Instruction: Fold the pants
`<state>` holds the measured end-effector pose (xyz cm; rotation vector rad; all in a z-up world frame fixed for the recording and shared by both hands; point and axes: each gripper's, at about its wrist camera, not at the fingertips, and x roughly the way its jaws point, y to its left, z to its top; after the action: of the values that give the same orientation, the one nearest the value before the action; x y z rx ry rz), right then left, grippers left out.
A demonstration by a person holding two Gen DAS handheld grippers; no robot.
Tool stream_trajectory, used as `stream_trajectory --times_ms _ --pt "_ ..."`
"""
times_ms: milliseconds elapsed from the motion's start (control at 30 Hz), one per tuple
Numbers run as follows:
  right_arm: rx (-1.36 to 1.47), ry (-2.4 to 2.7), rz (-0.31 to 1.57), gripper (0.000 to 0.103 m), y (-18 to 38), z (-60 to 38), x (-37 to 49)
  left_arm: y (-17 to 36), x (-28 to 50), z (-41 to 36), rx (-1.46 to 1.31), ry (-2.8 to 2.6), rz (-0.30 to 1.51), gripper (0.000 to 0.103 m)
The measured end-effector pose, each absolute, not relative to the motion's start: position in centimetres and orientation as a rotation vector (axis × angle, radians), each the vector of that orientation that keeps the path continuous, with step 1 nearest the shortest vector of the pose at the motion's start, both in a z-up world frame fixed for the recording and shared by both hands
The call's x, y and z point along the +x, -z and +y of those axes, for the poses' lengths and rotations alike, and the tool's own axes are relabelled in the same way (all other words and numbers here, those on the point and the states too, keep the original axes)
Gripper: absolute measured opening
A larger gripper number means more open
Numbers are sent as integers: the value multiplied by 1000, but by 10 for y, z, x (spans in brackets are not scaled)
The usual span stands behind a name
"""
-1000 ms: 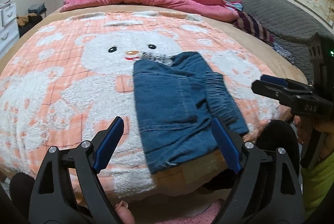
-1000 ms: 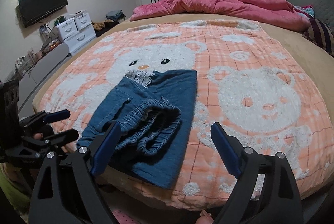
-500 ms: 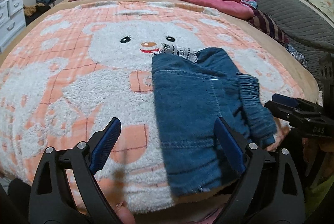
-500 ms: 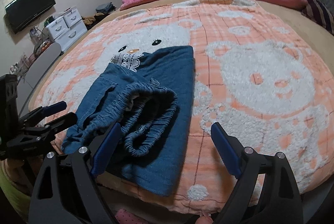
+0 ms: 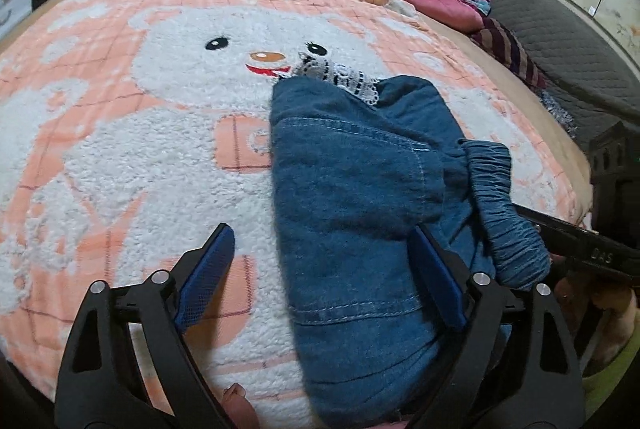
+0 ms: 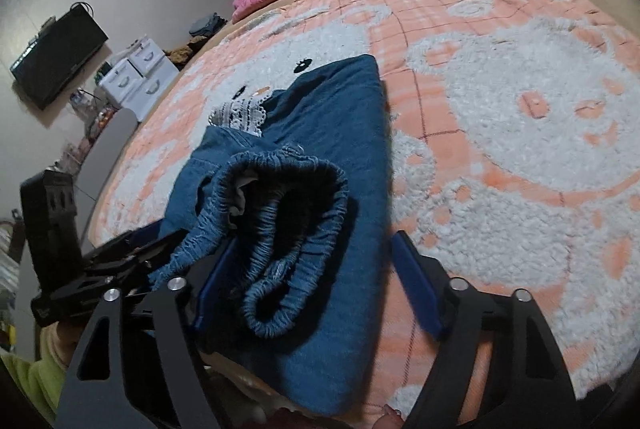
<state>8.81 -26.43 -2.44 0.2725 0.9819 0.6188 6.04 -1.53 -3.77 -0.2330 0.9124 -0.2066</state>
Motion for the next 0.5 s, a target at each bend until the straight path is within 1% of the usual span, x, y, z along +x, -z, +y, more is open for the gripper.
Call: stream_trajectory --times_ms 67,133,167,200,267,333,433,500 --pt "279 -629 986 67 26 -264 92 38 63 -17 -244 221 918 76" --pt "291 -632 991 59 28 -264 94 39 66 -20 -257 242 922 64" --pt "292 -635 988 56 28 -263 93 40 67 -22 -271 257 924 61" --pt "297 -648 985 48 28 -263 92 41 67 -23 -281 265 929 54" --pt "313 -662 985 42 29 -262 90 40 67 -25 -277 259 927 50" --pt "292 -661 969 37 26 -260 86 37 65 -27 -285 266 920 36" --pt "240 -647 923 30 17 -253 77 29 62 -30 -272 263 901 28" --pt "186 -639 893 28 9 -247 71 24 61 -33 -256 261 892 25"
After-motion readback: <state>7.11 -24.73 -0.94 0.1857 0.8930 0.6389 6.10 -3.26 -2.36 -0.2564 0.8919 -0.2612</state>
